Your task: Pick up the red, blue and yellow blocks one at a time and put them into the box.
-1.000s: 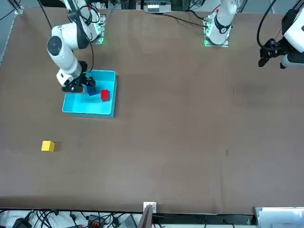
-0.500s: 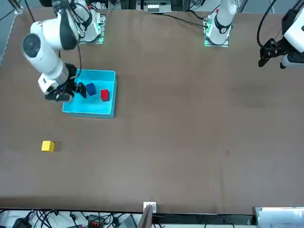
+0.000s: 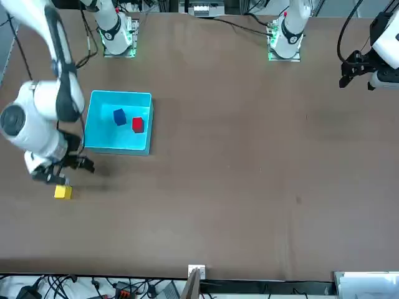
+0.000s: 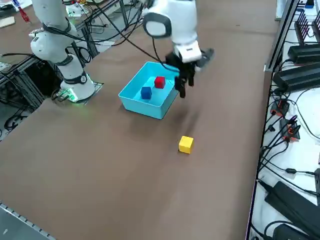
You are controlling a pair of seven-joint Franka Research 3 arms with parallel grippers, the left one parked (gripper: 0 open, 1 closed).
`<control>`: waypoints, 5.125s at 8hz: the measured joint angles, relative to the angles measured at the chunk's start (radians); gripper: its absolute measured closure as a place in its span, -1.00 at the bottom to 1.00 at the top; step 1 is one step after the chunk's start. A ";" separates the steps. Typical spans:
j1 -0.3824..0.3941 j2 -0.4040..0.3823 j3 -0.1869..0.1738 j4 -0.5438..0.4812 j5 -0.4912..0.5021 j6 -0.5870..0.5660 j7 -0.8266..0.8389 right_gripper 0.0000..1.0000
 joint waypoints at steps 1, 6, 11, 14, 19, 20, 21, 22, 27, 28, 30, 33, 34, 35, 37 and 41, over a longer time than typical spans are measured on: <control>-0.025 0.063 -0.001 0.067 -0.006 0.000 -0.029 -0.99; -0.148 0.200 -0.002 0.182 -0.009 -0.001 -0.198 -0.99; -0.192 0.301 -0.002 0.279 -0.009 0.041 -0.272 -0.99; -0.212 0.348 -0.002 0.284 -0.009 0.088 -0.296 -0.99; -0.225 0.364 0.001 0.284 -0.009 0.088 -0.319 -0.83; -0.225 0.366 0.005 0.284 -0.009 0.088 -0.319 -0.57; -0.224 0.364 0.006 0.285 -0.009 0.088 -0.320 -0.42; -0.224 0.364 0.007 0.285 -0.009 0.088 -0.321 -0.42; -0.218 0.243 0.066 0.331 -0.002 -0.064 -0.333 -0.42; -0.214 0.181 0.091 0.331 0.007 -0.151 -0.317 -0.42; -0.185 0.042 0.142 0.268 0.021 -0.284 -0.213 -0.42; -0.039 -0.208 0.160 -0.069 0.022 -0.281 -0.041 -0.42; -0.004 -0.275 0.161 -0.196 0.022 -0.220 -0.012 -0.42; 0.024 -0.326 0.161 -0.332 0.022 -0.110 0.014 -0.42; 0.060 -0.358 0.161 -0.552 0.022 0.130 0.041 -0.42; 0.059 -0.304 0.154 -0.626 0.022 0.231 0.043 -0.42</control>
